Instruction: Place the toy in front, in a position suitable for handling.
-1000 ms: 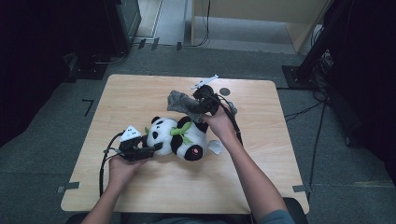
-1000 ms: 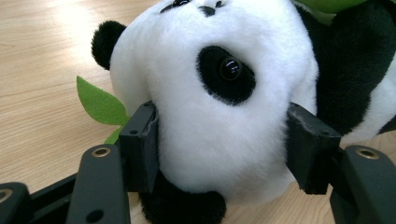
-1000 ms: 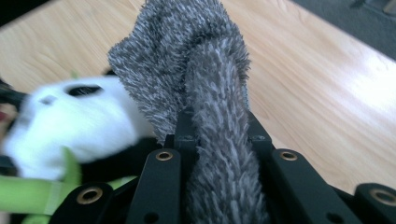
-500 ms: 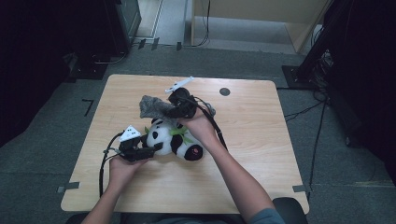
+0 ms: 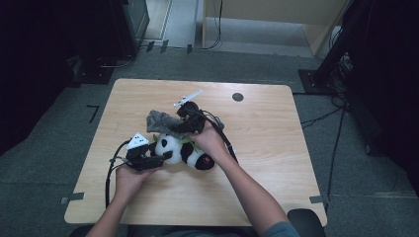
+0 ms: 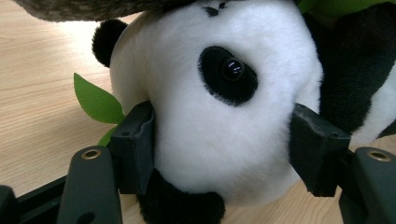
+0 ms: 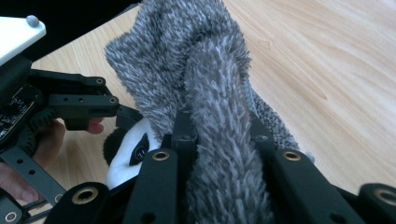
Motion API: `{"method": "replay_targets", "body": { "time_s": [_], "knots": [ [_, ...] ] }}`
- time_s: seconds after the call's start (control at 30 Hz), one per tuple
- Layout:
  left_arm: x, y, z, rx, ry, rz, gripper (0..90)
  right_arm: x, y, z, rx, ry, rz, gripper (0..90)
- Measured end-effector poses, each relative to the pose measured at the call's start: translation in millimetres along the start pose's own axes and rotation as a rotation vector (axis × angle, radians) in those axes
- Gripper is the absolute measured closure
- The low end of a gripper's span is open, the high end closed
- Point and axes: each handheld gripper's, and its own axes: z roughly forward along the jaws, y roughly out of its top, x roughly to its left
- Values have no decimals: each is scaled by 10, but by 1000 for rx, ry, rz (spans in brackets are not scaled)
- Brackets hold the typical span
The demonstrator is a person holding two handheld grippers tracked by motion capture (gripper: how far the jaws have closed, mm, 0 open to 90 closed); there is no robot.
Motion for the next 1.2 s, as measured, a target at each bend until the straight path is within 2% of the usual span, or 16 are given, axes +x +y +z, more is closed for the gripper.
{"method": "replay_targets", "body": {
  "time_s": [0.2,0.23,0.3,0.43,0.63,0.8,0.83,0.93,0.97,1.2],
  "knots": [
    [12,0,1,1,-3,-1,333,-60,-57,-52,8,-55,-21,725],
    [16,1,1,1,-4,-3,334,-100,-83,-81,23,-83,-20,729],
    [16,1,2,0,-4,-4,335,-145,-112,-104,37,-106,-20,733],
    [12,1,2,-2,-5,-4,341,-228,-153,-146,50,-117,-13,736],
    [20,-5,-2,-5,-10,0,342,-281,-145,-216,57,-182,-35,733],
    [20,-8,-1,-6,-10,4,341,-334,-158,-281,44,-185,-8,733],
    [20,-9,-1,-6,-9,4,340,-368,-166,-325,40,-203,-1,733],
    [19,-10,-1,-5,-9,6,340,-405,-175,-356,36,-206,11,733],
    [20,-11,-2,-5,-10,6,340,-441,-187,-387,33,-200,28,733],
    [22,-20,-2,-11,-12,2,339,-502,-208,-468,28,-219,42,740]
  ]
}}
